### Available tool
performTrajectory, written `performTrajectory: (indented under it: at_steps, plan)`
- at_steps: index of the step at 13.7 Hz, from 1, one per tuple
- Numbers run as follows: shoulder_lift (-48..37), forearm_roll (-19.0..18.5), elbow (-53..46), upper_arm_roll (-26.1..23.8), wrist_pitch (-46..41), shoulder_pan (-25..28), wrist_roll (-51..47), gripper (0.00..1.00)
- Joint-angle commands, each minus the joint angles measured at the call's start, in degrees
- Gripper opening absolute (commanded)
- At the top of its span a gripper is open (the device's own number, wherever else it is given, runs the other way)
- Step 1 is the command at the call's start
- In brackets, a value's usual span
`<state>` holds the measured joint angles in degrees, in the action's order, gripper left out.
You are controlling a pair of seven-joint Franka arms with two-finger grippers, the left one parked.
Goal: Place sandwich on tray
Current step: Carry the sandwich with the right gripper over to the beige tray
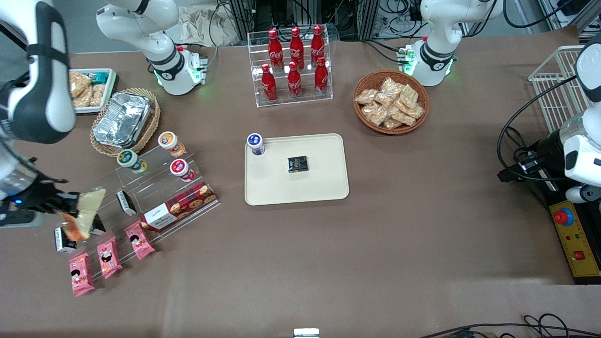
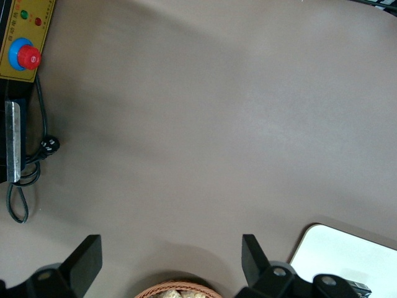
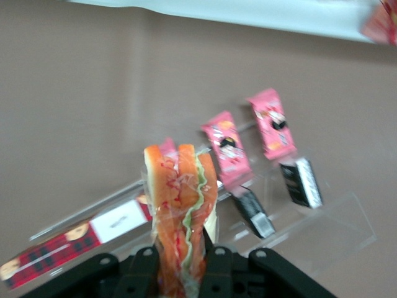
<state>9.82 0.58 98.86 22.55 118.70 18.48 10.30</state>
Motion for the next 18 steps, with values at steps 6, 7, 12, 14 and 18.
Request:
performTrajectory:
  at_steps: [6, 7, 12, 14, 18]
  plan:
    - [-0.9, -1.3, -0.7, 0.5, -0.7, 18.8, 12.4, 0.0]
    - [-0.7, -1.5, -0.6, 0.5, -0.7, 21.0, 13.6, 0.0]
    - [2.1, -1.6, -0.3, 0.4, 0.0, 30.3, 17.2, 0.0]
    - [3.9, -1.6, -0.1, 0.4, 1.1, 33.5, 17.7, 0.0]
    - [8.6, -1.3, -0.1, 0.4, 5.1, 35.6, 23.1, 0.0]
